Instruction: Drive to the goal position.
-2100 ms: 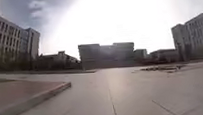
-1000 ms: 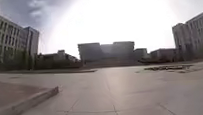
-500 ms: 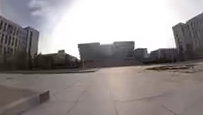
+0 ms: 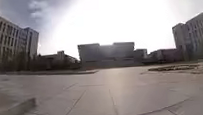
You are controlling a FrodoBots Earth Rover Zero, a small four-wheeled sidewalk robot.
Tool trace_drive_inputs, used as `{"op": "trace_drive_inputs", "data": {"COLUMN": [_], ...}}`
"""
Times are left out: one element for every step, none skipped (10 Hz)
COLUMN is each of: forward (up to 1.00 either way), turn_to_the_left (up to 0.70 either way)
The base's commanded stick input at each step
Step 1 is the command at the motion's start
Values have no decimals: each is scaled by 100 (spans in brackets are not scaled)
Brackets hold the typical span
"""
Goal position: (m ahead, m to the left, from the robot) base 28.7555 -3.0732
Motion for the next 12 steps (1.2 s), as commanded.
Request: {"op": "trace_drive_inputs", "data": {"forward": [100,100,100,100,100,100,100,100,100,100,100,100], "turn_to_the_left": [0,0,0,0,0,0,0,0,0,0,0,0]}}
